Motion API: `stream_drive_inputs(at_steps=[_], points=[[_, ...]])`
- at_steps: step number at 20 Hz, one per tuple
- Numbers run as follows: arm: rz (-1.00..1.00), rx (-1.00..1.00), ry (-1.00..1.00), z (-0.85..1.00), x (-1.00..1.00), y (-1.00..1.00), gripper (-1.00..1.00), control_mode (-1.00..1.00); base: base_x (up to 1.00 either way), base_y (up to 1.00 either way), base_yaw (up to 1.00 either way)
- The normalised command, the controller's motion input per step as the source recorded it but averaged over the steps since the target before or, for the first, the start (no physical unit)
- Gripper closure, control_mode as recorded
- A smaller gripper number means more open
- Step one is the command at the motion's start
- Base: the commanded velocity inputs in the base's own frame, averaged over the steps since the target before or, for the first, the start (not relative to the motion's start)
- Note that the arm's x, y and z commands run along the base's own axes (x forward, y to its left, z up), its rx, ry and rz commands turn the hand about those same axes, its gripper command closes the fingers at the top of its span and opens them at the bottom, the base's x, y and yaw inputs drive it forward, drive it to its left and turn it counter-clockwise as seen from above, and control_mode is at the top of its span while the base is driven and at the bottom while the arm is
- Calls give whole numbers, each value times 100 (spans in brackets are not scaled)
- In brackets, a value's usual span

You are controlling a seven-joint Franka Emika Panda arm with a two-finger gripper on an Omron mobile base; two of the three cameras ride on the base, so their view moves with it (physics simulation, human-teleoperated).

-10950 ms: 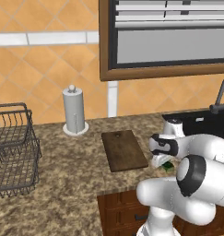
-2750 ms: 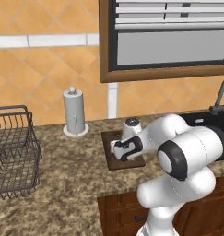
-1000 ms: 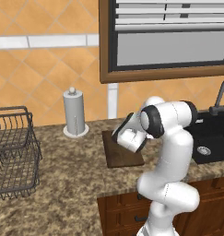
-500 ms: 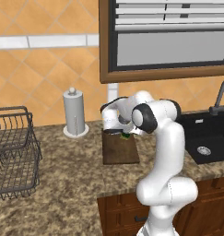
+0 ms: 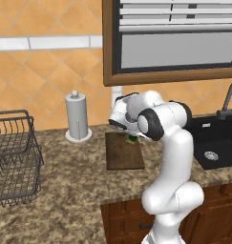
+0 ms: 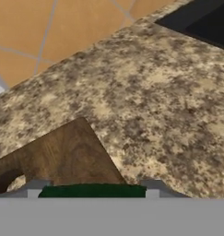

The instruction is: Pick up the sponge from the counter and clean the cutting board by briefly scrubbing or pressing down on the cutting board. Once finished, release the sponge.

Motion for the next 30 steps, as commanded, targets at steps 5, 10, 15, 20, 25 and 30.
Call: stream_drive_inputs(at_steps=[5, 10, 15, 20, 25, 30], points=[[-4, 0, -5, 12, -37, 0, -100, -100, 0, 0, 0], [-1, 0, -10, 38, -25, 0, -100, -100, 0, 0, 0], [0, 1, -11, 52, -48, -2, -100, -100, 0, 0, 0], [0, 8, -8, 76, -78, -22, -100, -100, 0, 0, 0], [0, 9, -18, 100, -53, -29, -100, -100, 0, 0, 0], [0, 4, -26, 100, -38, -19, -100, -100, 0, 0, 0]])
